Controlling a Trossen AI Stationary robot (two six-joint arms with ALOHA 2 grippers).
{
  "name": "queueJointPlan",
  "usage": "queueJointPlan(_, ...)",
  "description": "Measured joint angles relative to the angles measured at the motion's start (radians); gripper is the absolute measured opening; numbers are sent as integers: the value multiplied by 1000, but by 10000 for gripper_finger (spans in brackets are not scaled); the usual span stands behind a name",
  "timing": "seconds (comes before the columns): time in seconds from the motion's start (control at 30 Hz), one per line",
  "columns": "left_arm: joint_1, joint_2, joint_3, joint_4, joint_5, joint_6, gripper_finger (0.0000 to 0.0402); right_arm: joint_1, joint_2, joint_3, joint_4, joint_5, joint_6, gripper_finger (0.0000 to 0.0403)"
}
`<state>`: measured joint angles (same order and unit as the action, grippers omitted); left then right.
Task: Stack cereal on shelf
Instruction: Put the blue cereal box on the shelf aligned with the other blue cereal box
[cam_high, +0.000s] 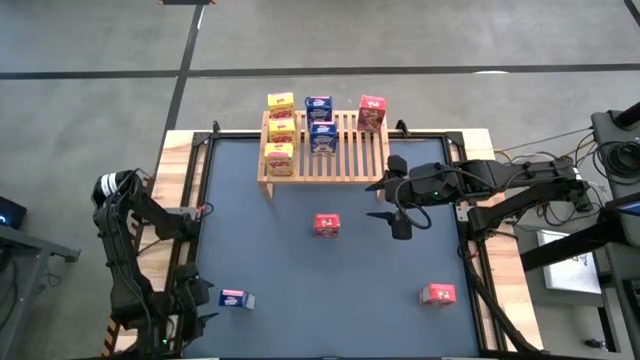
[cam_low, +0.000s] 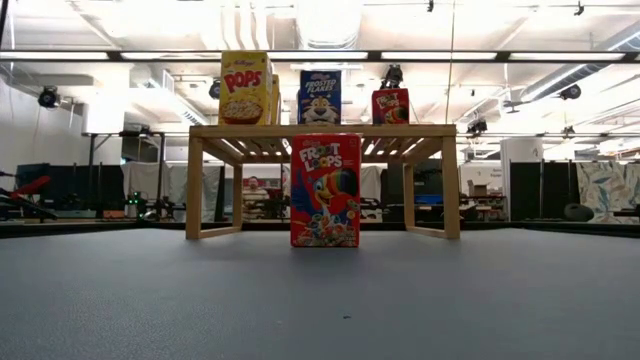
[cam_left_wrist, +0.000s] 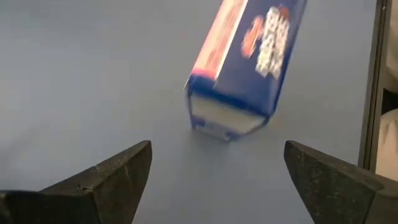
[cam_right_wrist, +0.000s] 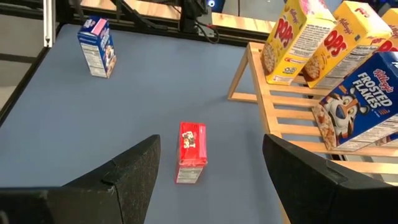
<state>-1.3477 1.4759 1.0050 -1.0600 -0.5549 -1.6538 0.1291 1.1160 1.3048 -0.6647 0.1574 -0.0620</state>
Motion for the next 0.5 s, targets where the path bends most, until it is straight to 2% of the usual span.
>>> queueJointPlan(0.2, -50, -4, -49, 6, -42, -109, 349, 3, 0, 0, 4, -1, 0, 272)
queueJointPlan(0.5, -51, -10, -144, 66, -102, -66, 349, 18, 0, 0, 22, -2, 2, 272)
